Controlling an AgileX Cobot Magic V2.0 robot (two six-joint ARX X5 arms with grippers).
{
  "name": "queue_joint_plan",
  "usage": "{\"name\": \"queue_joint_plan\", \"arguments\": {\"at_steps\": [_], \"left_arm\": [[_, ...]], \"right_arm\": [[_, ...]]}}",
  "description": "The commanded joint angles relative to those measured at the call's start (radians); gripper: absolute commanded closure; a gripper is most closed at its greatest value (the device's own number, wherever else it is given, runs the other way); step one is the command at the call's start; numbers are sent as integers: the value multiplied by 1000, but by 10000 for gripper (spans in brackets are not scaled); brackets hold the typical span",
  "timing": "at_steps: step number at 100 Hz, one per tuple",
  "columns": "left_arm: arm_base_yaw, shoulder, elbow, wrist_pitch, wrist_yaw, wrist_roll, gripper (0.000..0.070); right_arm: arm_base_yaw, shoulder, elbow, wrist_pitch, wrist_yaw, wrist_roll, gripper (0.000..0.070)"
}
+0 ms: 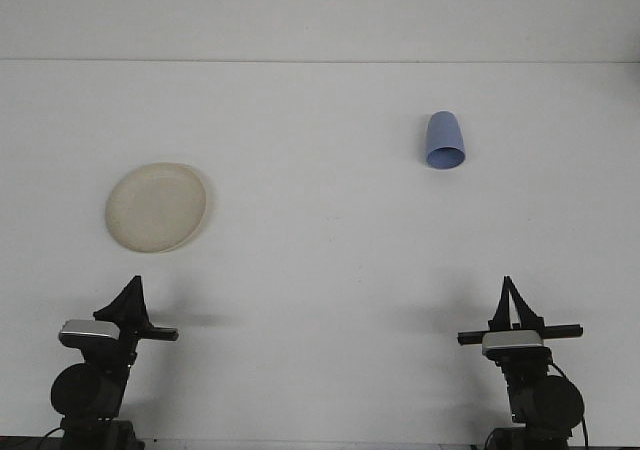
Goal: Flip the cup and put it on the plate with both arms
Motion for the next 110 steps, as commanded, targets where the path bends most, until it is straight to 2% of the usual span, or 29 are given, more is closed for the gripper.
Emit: {"name": "queue_joint_plan", "arguments": {"at_steps": [1, 83, 94, 104, 110], "left_arm": [[0, -1, -20, 10, -6, -4, 686], [0, -1, -20, 10, -6, -4, 686], [0, -1, -20, 10, -6, -4, 686], [0, -1, -20, 10, -6, -4, 686], [0, -1, -20, 10, -6, -4, 686]], "right_arm": [[1, 0, -2, 10, 0, -6, 700], [1, 0, -2, 11, -4, 5, 700], [1, 0, -2, 11, -8, 96, 700], [1, 0, -2, 11, -16, 223, 700], [1, 0, -2, 11, -15, 327, 700]]}}
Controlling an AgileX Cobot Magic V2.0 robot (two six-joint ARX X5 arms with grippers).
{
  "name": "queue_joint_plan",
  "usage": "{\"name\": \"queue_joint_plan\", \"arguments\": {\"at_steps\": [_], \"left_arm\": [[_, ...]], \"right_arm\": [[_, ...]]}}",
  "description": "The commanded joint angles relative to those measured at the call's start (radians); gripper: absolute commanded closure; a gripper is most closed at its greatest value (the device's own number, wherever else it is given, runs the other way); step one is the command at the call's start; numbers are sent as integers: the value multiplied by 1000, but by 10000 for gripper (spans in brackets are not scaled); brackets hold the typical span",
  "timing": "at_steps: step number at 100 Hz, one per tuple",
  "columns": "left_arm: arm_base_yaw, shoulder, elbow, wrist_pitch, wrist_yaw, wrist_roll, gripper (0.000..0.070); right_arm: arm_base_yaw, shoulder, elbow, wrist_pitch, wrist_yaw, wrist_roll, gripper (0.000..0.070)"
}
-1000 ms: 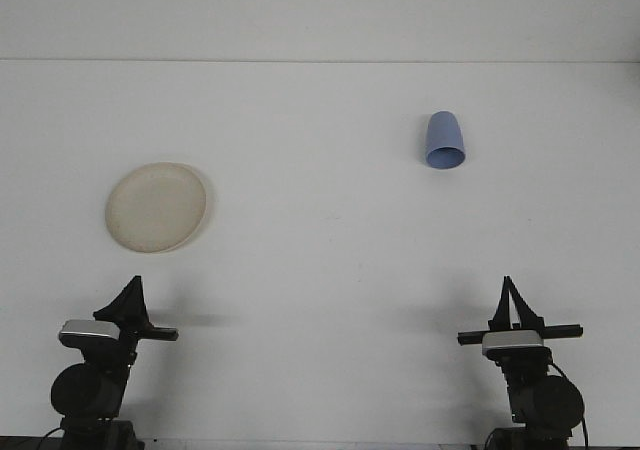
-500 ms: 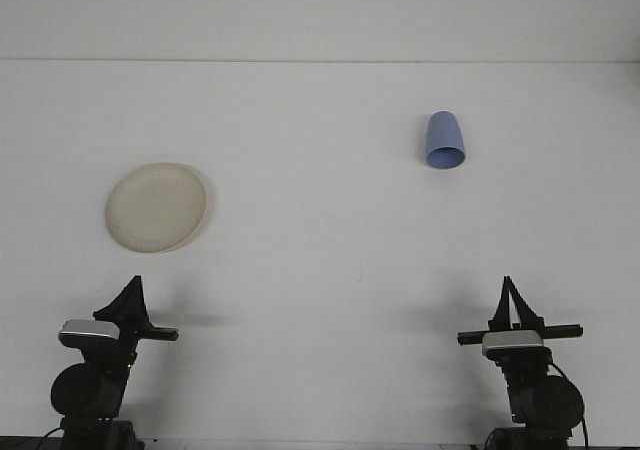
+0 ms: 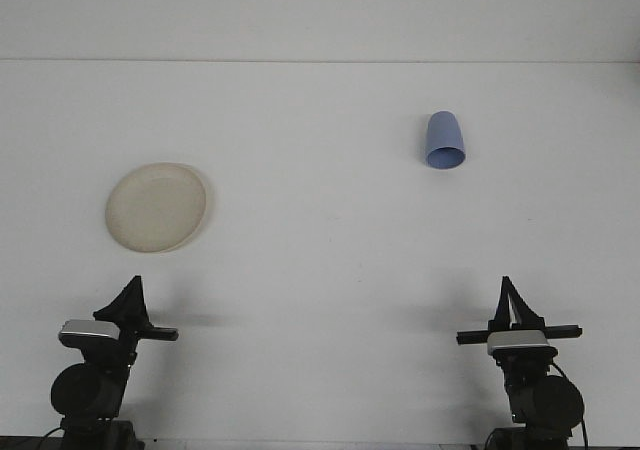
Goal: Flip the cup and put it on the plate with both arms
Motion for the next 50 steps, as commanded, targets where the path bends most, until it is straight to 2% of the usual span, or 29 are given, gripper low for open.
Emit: {"name": "queue_joint_plan", "arguments": {"at_steps": [1, 9, 17, 28, 50], "left_arm": [[0, -1, -20, 10, -6, -5, 686], [0, -1, -20, 10, -6, -4, 686], [0, -1, -20, 10, -6, -4, 686], [0, -1, -20, 10, -6, -5, 686], [0, -1, -20, 10, -6, -4, 686]], "right_arm": [[1, 0, -2, 11, -2, 203, 700], [1, 0, -1, 23, 13, 365, 700], [0, 0, 24, 14, 21, 429, 700], [0, 37, 112, -35, 63, 431, 700], [0, 303, 386, -89, 64, 362, 700]]}}
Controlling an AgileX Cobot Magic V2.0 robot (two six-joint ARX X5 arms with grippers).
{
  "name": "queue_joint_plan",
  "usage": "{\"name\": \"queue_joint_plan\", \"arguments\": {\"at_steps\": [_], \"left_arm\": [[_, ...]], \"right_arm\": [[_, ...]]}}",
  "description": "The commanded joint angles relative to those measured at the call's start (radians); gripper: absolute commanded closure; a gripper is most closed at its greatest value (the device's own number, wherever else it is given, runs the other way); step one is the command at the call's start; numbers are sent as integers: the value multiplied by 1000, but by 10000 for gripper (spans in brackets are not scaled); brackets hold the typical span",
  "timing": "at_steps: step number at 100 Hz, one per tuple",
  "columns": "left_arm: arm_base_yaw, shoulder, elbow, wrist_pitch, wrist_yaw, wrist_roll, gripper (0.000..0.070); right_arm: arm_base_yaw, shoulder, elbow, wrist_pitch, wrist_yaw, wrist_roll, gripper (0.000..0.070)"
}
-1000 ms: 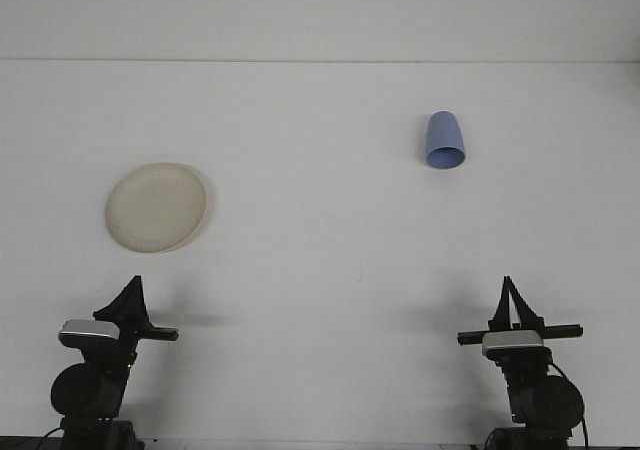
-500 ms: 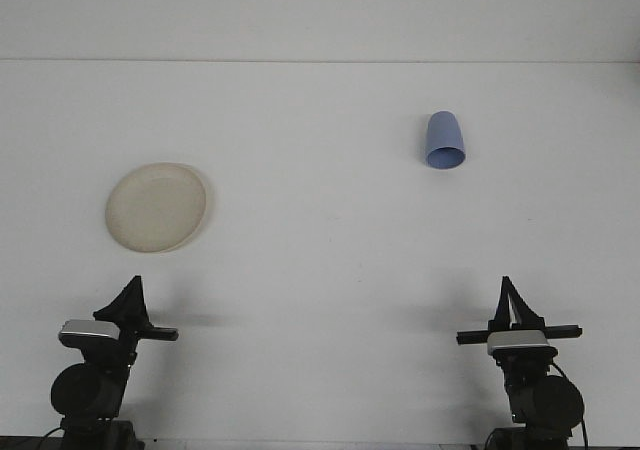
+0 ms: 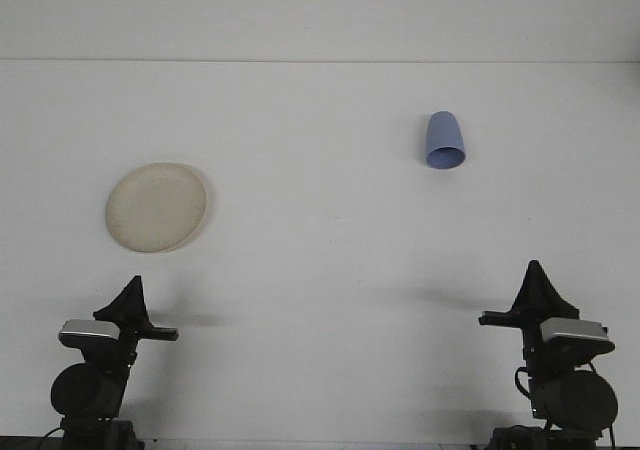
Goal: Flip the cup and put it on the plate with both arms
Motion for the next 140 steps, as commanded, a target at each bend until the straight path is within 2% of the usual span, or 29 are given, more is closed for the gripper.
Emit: {"name": "queue_joint_plan", "arguments": {"at_steps": [1, 5, 9, 13, 22, 24, 26, 36, 91, 140], "left_arm": [[0, -1, -20, 10, -6, -4, 686], [0, -1, -20, 10, -6, -4, 686], [0, -1, -20, 10, -6, -5, 686], [0, -1, -20, 10, -6, -4, 686], [0, -1, -20, 10, -6, -5, 686], [0, -1, -20, 10, -6, -4, 686], [0, -1, -20, 10, -6, -4, 686], [0, -1, -20, 10, -6, -4, 686], [0, -1, -20, 10, -6, -4, 686], [0, -1, -20, 10, -6, -5, 686]], "right_arm": [[0, 112, 87, -25, 0, -35, 700], [0, 179, 138, -40, -1, -56, 696], [0, 241, 184, -53, -8, -77, 639], [0, 302, 227, -57, -29, -101, 514], [1, 431, 303, -47, -74, -130, 165], [1, 459, 317, -41, -82, -137, 118], [1, 485, 330, -36, -89, -144, 101], [1, 616, 372, 24, -112, -179, 101], [-11, 1316, 393, 638, -111, -312, 102], [-82, 1828, 785, 661, -131, -338, 102]]}}
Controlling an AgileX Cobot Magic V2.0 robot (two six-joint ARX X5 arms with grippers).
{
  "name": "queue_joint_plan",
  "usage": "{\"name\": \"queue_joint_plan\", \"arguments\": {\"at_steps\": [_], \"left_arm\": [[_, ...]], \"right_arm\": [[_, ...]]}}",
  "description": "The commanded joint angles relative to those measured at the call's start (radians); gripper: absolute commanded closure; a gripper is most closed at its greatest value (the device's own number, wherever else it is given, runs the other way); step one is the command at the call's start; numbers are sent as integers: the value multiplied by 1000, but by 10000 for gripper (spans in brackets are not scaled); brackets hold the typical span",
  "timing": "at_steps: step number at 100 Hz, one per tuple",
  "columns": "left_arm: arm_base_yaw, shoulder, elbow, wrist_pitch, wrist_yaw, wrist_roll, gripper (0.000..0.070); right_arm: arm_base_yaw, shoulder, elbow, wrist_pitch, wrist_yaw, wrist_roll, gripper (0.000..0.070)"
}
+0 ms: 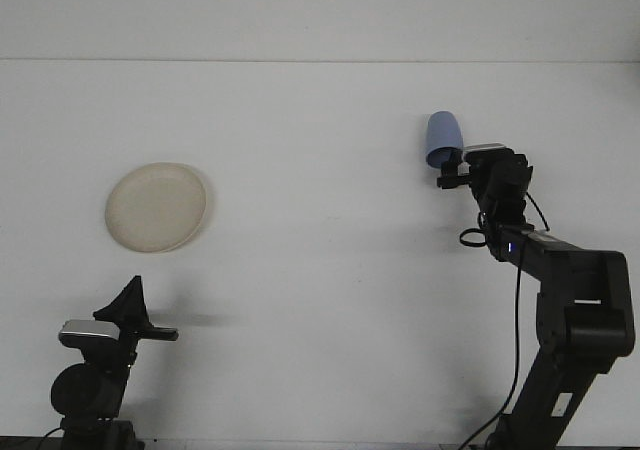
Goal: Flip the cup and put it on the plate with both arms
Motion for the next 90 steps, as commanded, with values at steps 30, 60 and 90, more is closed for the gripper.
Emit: {"name": "queue_joint_plan", "arguments": {"at_steps": [30, 60, 90], "left_arm": [[0, -1, -20, 10, -6, -4, 686], [0, -1, -20, 10, -6, -4, 686], [0, -1, -20, 10, -6, -5, 686]], "right_arm": [[-8, 182, 212, 14, -69, -28, 217], [-6, 180, 224, 7, -144, -14, 700], [-10, -2, 224, -119, -171, 81, 700]]}}
